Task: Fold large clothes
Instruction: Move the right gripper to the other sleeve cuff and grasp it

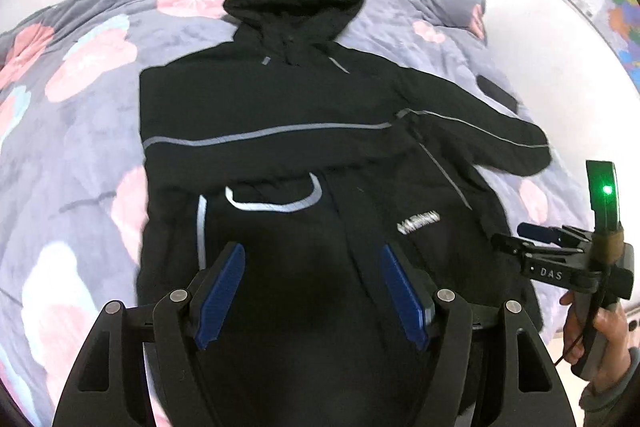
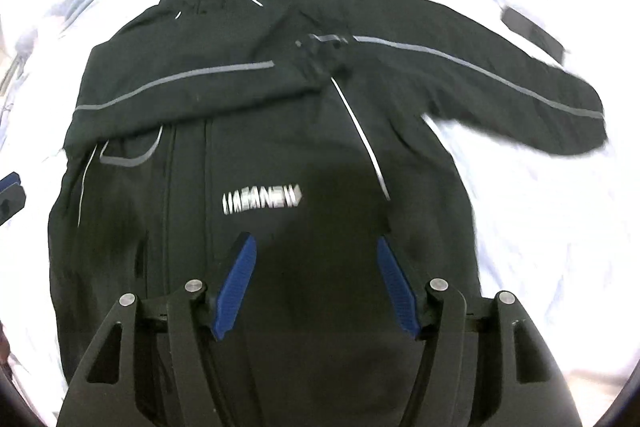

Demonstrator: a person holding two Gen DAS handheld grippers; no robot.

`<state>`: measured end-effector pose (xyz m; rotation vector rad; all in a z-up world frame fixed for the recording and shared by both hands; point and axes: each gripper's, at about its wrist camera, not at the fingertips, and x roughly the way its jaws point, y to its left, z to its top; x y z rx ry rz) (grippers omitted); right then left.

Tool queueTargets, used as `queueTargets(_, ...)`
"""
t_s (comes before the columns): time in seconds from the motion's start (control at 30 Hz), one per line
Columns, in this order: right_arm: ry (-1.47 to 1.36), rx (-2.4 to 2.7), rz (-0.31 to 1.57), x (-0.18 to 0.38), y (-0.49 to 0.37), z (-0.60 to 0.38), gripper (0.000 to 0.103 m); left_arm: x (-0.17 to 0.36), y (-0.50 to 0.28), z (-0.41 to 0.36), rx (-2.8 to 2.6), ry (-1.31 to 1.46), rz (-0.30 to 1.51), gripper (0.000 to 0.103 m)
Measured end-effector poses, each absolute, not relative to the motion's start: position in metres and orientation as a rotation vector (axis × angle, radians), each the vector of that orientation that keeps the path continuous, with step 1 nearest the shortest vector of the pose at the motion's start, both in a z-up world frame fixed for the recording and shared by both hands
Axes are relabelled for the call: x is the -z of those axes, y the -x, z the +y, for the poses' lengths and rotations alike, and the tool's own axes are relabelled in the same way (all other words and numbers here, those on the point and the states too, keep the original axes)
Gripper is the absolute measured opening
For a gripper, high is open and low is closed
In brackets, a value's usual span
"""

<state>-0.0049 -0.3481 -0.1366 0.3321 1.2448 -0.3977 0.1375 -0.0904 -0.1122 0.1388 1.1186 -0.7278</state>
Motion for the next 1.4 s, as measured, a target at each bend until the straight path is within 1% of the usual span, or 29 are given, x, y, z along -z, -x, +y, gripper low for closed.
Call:
queueTargets(0.2, -0.355, 0.473, 1.223, 0.116, 0.073, -0.369, 0.065, 0.103, -0.089, -0.114, 0.775, -0.133, 1.113, 0.072)
queueTargets(0.37, -0.457, 0.520, 1.166, 0.105, 0.114, -0.421, 0.066, 0.083, -0.058, -0.142, 0.764, -0.177, 1.064, 0.072)
queueTargets(0.53, -0.522, 0.552, 1.130, 0.097, 0.141, -0.491, 0.066, 0.065, -0.041, -0.163, 0.704, -0.119, 1.050, 0.072)
queueTargets(0.67, -0.574, 0.604, 1.080, 0.082, 0.171, -0.567, 0.066, 0.055, -0.024, -0.192, 0.687, -0.067, 1.040, 0.072)
queueTargets(0.77, -0.631, 0.658, 1.056, 0.082, 0.190, -0.625, 0.067, 0.051, -0.010, -0.215, 0.676, -0.076, 1.016, 0.072)
queueTargets(0.93, -0.770, 0.691, 0.983, 0.091, 0.214, -0.710, 0.067, 0.048, 0.001, -0.244, 0.642, -0.086, 1.021, 0.072)
queueTargets(1.03, -0.820, 0.690, 0.943, 0.102, 0.215, -0.750, 0.070, 0.045, 0.001, -0.256, 0.612, -0.115, 1.022, 0.072)
queueTargets(1.2, -0.920, 0.641, 0.917, 0.140, 0.190, -0.807, 0.070, 0.043, -0.005, -0.268, 0.539, -0.171, 1.041, 0.072)
queueTargets(1.4, -1.008, 0.647, 0.943, 0.193, 0.162, -0.848, 0.070, 0.060, -0.014, -0.281, 0.470, -0.225, 1.111, 0.072)
